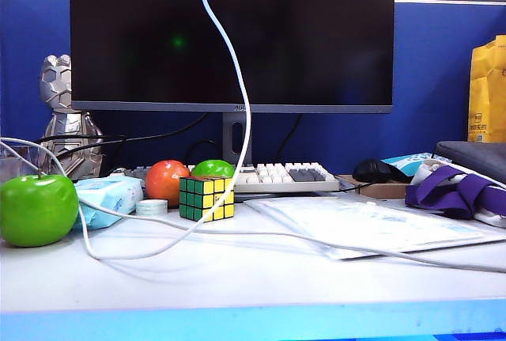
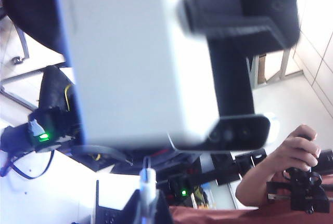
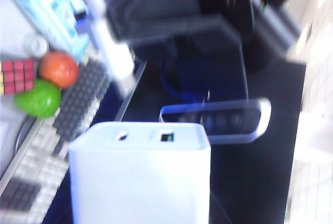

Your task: Pick up the Type-C charging cable and the charging base, insert one end of the Type-C charger into the corresponding slot on the base, and finally place the plugged-in charger back on the table.

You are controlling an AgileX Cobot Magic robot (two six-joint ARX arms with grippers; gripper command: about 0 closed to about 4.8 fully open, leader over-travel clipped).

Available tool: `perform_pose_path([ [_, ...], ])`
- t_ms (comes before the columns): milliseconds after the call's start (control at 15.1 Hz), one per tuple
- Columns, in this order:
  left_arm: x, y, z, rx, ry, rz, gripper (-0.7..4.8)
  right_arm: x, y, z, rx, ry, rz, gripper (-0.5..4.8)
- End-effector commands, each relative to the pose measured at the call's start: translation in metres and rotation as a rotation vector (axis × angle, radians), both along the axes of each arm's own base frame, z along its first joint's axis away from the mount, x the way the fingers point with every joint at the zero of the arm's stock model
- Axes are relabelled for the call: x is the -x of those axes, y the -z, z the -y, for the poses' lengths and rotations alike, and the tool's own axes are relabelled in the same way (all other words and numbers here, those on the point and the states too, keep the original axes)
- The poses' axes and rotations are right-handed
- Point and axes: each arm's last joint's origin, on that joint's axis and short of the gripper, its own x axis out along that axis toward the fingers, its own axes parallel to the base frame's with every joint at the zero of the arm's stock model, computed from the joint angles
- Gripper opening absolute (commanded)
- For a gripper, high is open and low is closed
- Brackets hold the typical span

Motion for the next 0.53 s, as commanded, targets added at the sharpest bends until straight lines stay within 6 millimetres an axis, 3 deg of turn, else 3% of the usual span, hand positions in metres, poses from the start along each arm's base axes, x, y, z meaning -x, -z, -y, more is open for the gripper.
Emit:
perform_pose_path([
  [66,0.0046,-0.0049,0.0044,0.027,0.026,0.035,-0.06,-0.0031,-0.0020,-0.0029,0.008,-0.045,0.059,-0.04],
  [529,0.0045,-0.0054,0.0049,0.031,0.028,0.042,-0.06,-0.0032,-0.0011,-0.0051,0.006,-0.131,0.078,-0.04],
])
